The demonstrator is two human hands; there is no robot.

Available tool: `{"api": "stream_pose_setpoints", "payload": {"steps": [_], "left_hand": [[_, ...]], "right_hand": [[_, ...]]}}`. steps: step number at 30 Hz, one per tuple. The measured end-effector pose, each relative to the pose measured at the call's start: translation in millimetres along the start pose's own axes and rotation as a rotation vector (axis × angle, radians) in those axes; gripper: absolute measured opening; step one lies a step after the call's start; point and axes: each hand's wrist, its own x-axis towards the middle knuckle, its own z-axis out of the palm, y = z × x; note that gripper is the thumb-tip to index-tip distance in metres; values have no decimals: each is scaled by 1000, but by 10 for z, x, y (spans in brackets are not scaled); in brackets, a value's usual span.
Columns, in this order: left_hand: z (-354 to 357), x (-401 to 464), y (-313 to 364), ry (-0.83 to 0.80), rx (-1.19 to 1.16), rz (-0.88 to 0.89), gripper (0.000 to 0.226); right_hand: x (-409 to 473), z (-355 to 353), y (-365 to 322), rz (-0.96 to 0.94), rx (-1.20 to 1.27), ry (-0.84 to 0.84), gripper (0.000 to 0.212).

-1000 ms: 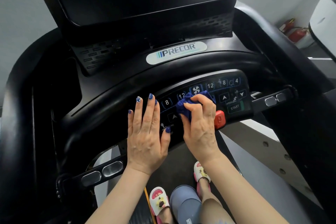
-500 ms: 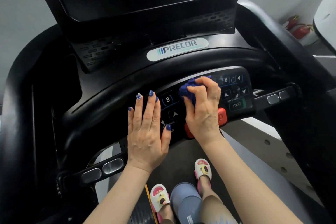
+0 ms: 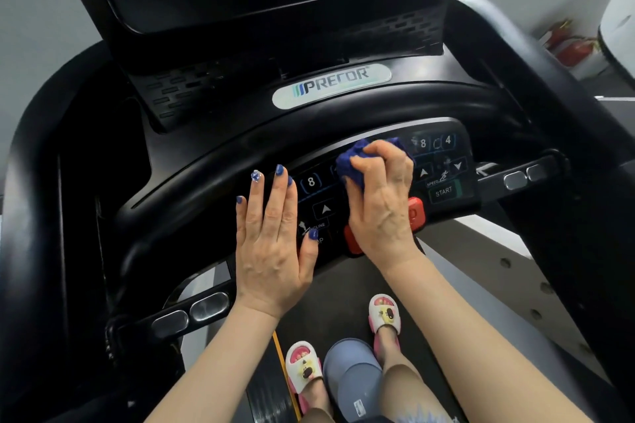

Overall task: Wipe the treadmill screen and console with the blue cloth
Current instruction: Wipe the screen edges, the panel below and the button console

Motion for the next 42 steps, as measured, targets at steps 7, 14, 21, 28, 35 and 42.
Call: {"api": "stream_pose_setpoints", "payload": {"steps": [7,14,21,28,35,42], "left_hand": [[2,7,-6,16,9,-2,63],[-46,14,71,32,44,-13,61],[-12,286,329,-25,133,80,60],[32,257,324,-58,218,93,60],[52,236,319,-43,236,88,61],[45,236,331,-26,244,83,62]], "right_hand": [[-34,-137,131,65,-5,18,14],[-88,-363,456,-65,18,-90,16],[-55,-367,461,-61,17,-99,33],[-86,-482,703,-38,31,-38,24],[-439,-518,757,197,50,134,20],[-537,-539,791,205,43,134,18]]}}
